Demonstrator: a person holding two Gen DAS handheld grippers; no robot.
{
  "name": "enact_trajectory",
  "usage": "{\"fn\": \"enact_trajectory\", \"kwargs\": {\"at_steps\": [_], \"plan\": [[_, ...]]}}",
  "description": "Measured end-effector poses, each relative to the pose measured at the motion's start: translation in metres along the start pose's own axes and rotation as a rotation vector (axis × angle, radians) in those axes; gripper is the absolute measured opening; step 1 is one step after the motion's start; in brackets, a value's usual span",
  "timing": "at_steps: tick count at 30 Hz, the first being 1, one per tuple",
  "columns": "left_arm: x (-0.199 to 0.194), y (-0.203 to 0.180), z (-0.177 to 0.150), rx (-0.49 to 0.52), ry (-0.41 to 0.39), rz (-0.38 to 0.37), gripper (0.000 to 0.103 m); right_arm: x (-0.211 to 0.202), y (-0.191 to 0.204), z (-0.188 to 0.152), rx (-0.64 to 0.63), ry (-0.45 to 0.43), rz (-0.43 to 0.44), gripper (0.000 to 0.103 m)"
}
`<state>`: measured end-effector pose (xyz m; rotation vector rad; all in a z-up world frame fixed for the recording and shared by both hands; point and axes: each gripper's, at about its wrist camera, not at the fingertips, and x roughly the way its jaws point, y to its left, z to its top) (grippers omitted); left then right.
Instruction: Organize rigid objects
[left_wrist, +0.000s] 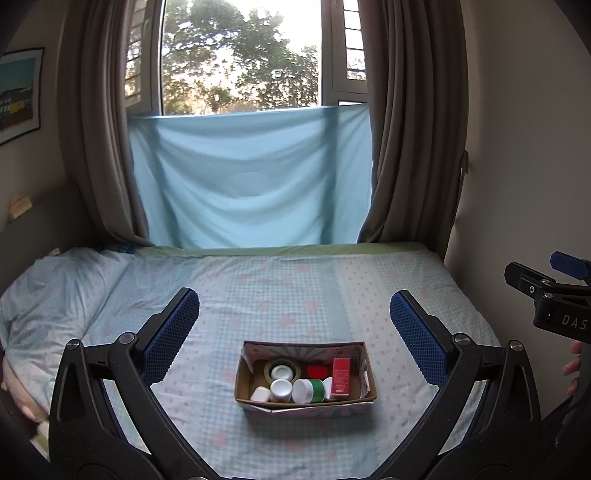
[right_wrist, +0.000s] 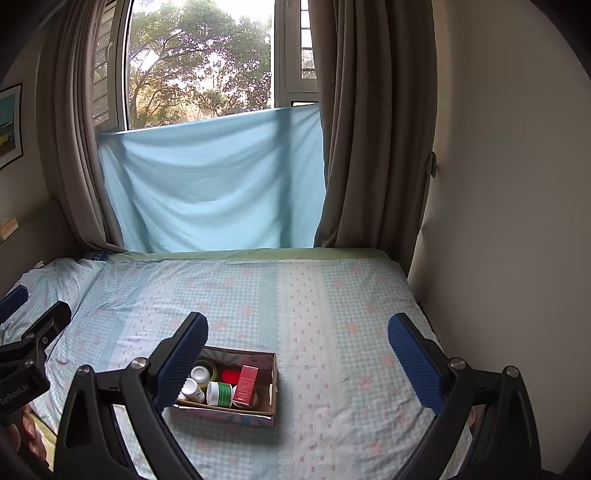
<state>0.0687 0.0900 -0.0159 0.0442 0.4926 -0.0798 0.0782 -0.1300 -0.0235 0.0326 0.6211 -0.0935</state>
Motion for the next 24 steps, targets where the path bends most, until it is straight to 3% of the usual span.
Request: {"fn": "enact_trajectory", "kwargs": {"at_steps": [11,17,24], "plan": [[-0.001,-0.001,-0.003,-0.003,-0.016,-0.007,0.103,-0.001,0.001,-0.001,0.004,-0.001,-0.005,0.097],[-0.007,-0.004,-0.002,0.010,-0.067,0.059,0.103,-0.001,0.003,-0.001,0.009,0.003,-0.013,0.097],[0.007,0.002,0.000,-0.008,-0.037,0.044,0.103,0.007,0.008,0.000,0.009,0.022,-0.022,0.097]]}}
